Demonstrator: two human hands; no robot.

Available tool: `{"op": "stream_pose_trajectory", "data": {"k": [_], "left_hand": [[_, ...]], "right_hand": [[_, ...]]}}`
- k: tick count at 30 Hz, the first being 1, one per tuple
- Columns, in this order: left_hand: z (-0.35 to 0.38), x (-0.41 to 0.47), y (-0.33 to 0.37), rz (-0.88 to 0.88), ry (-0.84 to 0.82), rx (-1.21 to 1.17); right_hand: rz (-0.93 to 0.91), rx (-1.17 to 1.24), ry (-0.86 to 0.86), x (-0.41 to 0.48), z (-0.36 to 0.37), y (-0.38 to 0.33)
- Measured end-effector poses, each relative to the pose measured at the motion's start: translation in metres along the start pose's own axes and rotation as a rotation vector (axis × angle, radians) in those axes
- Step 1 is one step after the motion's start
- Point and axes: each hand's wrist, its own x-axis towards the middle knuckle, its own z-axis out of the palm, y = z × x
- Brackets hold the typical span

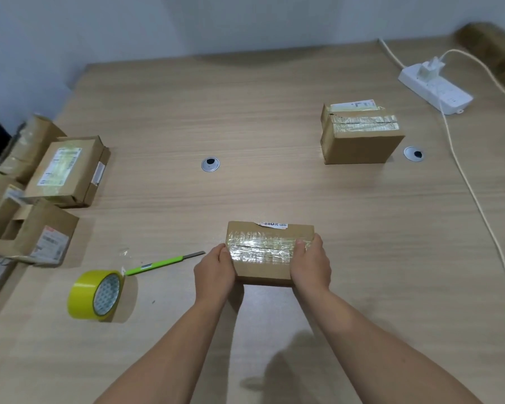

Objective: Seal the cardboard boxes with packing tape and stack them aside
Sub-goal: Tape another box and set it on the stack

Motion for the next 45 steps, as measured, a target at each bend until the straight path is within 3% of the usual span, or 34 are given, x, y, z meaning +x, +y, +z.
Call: {"op": "stream_pose_trajectory", "data": {"k": [3,7,13,16,19,24,29,36,45], "left_hand": [[0.003,-0.007,0.003,-0.082,-0.065,-0.112],[0.001,0.004,0.002,-0.320,-0.141,-0.481],[0.000,0.014,0.007,-0.448,-0.265,-0.402],[-0.006,0.023,0.008,-0.352,-0.340,-0.180],[-0.010,0.030,0.009,-0.185,-0.232,-0.156],[-0.007,0.031,0.002,-0.212,-0.169,-0.305],[0.000,0.034,0.003,-0.128,-0.104,-0.144],[0.014,0.030,0.004,-0.127,-0.026,-0.042],[0.013,0.032,-0.014,-0.051,0.017,-0.196]], "right_hand": [[0.005,-0.016,0.004,0.000,0.004,-0.004],[0.011,-0.072,0.008,-0.002,0.003,-0.007],[0.013,-0.072,0.000,-0.002,0.001,-0.010],[-0.014,-0.030,-0.028,0.000,-0.001,-0.010],[-0.088,0.080,-0.093,-0.003,0.004,-0.009],[-0.080,0.069,-0.129,-0.010,0.012,-0.019],[-0.080,-0.108,-0.114,-0.001,0.009,-0.032],[-0.065,-0.088,-0.056,-0.010,0.018,-0.027],[-0.084,0.057,-0.054,-0.007,0.016,-0.020]]}}
